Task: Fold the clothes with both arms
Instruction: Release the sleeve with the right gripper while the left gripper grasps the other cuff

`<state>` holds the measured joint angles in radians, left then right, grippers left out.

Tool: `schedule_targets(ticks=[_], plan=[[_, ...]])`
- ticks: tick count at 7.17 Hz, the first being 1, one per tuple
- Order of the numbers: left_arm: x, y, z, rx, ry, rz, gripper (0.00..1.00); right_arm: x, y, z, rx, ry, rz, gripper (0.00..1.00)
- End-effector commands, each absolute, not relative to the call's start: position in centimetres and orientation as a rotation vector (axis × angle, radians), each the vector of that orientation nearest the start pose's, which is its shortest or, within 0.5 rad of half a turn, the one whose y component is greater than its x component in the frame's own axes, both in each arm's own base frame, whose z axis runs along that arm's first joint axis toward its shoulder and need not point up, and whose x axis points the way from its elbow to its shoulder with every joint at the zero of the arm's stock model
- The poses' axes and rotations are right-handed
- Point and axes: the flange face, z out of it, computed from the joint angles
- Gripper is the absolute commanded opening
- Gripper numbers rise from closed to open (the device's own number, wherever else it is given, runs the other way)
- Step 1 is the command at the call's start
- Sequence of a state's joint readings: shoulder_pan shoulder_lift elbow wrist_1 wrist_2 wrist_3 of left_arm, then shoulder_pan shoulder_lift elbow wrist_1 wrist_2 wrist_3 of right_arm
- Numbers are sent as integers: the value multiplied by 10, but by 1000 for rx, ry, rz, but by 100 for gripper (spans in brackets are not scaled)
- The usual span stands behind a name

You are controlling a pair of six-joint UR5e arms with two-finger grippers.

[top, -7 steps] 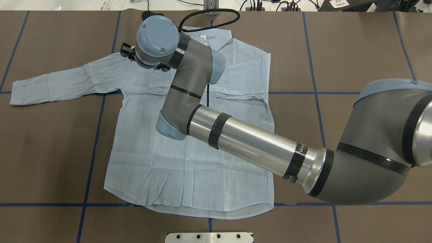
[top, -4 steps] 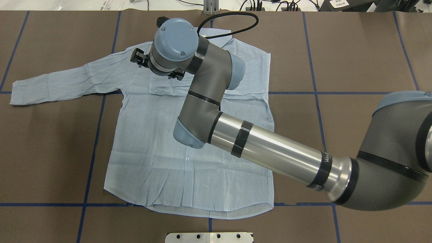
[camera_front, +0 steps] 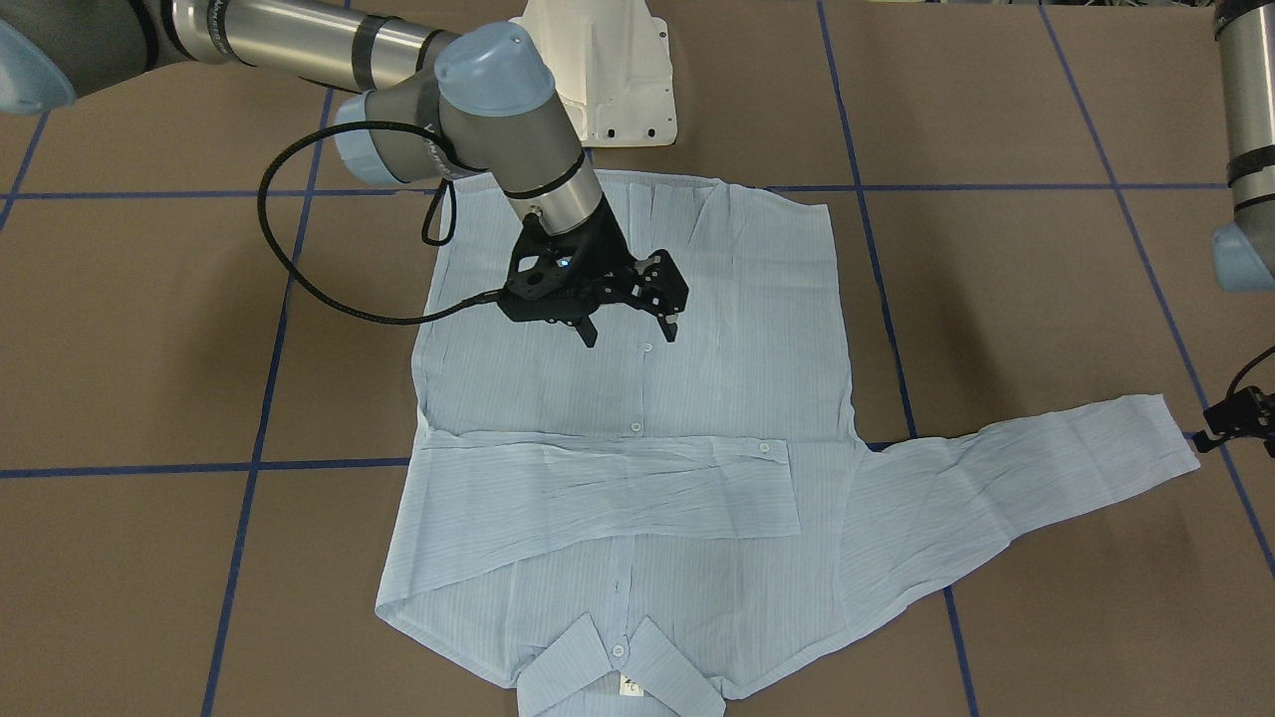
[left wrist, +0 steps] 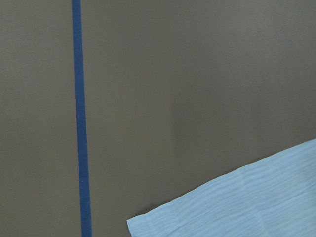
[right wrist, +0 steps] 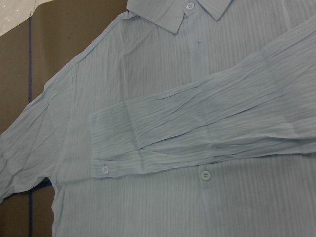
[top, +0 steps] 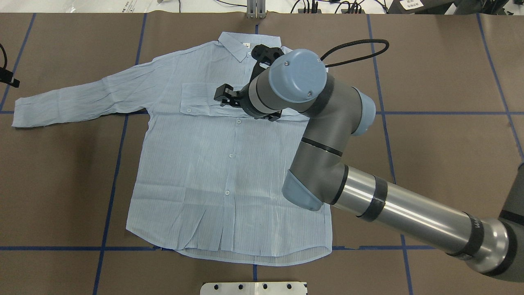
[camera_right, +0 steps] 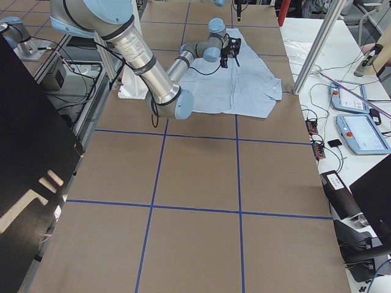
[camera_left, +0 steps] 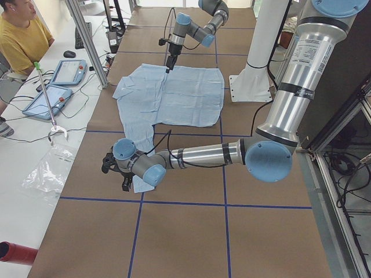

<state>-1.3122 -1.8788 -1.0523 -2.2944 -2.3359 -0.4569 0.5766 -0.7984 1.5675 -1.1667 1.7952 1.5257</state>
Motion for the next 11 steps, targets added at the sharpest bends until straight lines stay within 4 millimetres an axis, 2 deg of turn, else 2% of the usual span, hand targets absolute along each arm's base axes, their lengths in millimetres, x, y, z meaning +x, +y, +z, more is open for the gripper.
schedule_targets(ticks=[1,2,5,8,9,10,11], plan=[[134,-626,667,167,875,47,95,-491,-460,168,176,-1179,344,98],[144,-624,673,162,850,55,87,-485,-460,173,178,-1178,348,98],[149,-619,698,139,802,44,79,-485,-459,178,176,-1170,349,98],[154,-615,707,122,796,48,71,-486,-459,179,177,-1168,350,98],[154,-615,708,120,796,48,60,-485,-458,178,178,-1170,350,98],[154,-615,707,120,796,48,18,-485,-458,178,177,-1171,349,98],[155,-616,704,126,798,52,0,-483,-458,177,179,-1174,349,98]])
